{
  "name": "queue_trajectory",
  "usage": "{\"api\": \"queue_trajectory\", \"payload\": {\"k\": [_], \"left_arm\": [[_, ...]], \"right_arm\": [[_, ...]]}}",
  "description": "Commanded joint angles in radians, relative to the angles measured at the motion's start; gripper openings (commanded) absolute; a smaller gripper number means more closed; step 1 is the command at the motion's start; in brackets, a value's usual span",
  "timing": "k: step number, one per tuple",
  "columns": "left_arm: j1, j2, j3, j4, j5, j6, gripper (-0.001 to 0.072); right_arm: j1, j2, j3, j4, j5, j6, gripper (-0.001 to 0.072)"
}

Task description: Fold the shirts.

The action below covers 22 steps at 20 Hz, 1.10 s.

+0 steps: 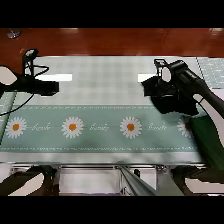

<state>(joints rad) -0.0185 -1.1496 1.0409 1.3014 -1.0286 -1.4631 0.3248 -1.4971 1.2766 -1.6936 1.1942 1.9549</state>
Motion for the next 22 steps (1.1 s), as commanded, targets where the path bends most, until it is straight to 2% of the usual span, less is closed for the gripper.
{"api": "queue_trajectory", "payload": {"k": [1,16,20,21,22], "left_arm": [[-0.001,-0.001,0.000,0.000,0.000,0.000,0.0031],[-0.001,-0.001,0.000,0.000,0.027,0.000,0.0032],[-0.001,-0.003,0.000,-0.023,0.056,-0.001,0.0032],[-0.001,-0.004,0.000,-0.042,0.060,-0.001,0.0034],[-0.001,-0.004,0.000,-0.064,0.053,-0.001,0.0120]], "right_arm": [[0.001,0.000,0.000,0.000,0.000,0.000,0.0038],[0.001,0.000,0.000,0.001,-0.004,0.000,0.0038],[0.001,0.001,0.000,-0.013,0.129,-0.003,0.0040],[0.001,0.003,0.000,-0.014,0.166,-0.018,0.0060],[0.001,0.010,0.000,-0.014,0.193,-0.051,0.0300]]}}
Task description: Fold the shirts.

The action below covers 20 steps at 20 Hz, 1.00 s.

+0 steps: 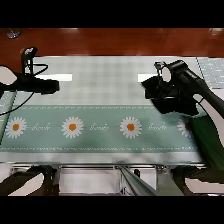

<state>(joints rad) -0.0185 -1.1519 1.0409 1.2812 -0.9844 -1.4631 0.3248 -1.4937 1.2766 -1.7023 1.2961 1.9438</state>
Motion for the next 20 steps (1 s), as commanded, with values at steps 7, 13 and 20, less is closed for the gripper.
{"api": "queue_trajectory", "payload": {"k": [7,13,20], "left_arm": [[0.017,0.086,0.018,-0.046,-0.179,0.064,0.0700],[0.007,0.391,-0.279,-0.054,-0.075,0.045,0.0700],[0.006,0.351,-0.413,-0.055,0.052,-0.017,0.0700]], "right_arm": [[-0.093,0.335,-0.026,-0.302,0.102,-0.148,0.0634],[-0.556,0.620,-0.393,-0.113,-0.136,-0.089,0.0633],[-0.657,0.411,-0.425,0.431,-0.478,-0.242,0.0633]]}}
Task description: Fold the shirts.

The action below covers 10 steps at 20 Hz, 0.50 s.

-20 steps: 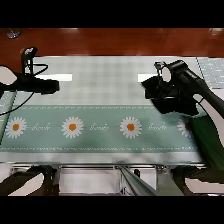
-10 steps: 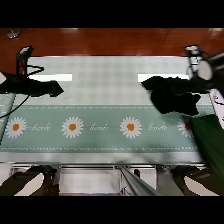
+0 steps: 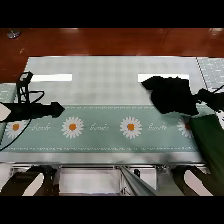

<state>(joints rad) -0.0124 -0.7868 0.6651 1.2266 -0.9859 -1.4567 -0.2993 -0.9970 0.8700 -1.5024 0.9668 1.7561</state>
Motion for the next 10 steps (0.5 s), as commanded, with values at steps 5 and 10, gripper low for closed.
{"api": "queue_trajectory", "payload": {"k": [5,10], "left_arm": [[0.000,-0.081,-0.037,-0.001,0.096,-0.023,0.0700],[0.000,-0.111,-0.037,-0.001,0.095,-0.023,0.0700]], "right_arm": [[0.046,-0.411,0.108,0.329,-0.158,-0.119,0.0633],[0.124,-0.623,0.302,0.304,0.051,-0.098,0.0316]]}}
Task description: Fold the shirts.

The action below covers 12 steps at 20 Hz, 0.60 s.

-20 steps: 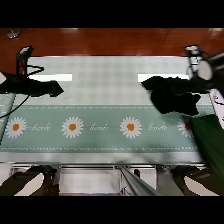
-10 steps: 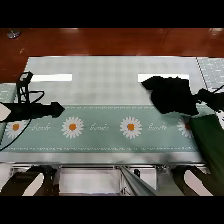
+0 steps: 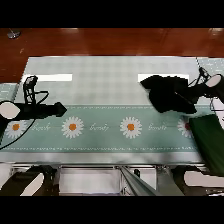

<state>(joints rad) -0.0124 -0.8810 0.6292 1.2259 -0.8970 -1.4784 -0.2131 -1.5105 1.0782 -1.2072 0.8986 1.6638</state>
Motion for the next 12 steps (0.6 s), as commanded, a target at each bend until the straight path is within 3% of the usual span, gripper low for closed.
{"api": "queue_trajectory", "payload": {"k": [1,7,12], "left_arm": [[0.000,-0.016,0.002,0.001,-0.003,0.000,0.0700],[0.103,0.034,0.212,0.143,-0.264,0.054,0.0700],[0.116,0.290,0.130,-0.029,-0.296,0.052,0.0700]], "right_arm": [[0.044,-0.111,0.136,0.013,0.166,-0.046,0.0039],[0.053,0.124,0.510,0.013,0.288,-0.153,0.0038],[0.104,0.378,0.700,0.006,0.295,-0.200,0.0037]]}}
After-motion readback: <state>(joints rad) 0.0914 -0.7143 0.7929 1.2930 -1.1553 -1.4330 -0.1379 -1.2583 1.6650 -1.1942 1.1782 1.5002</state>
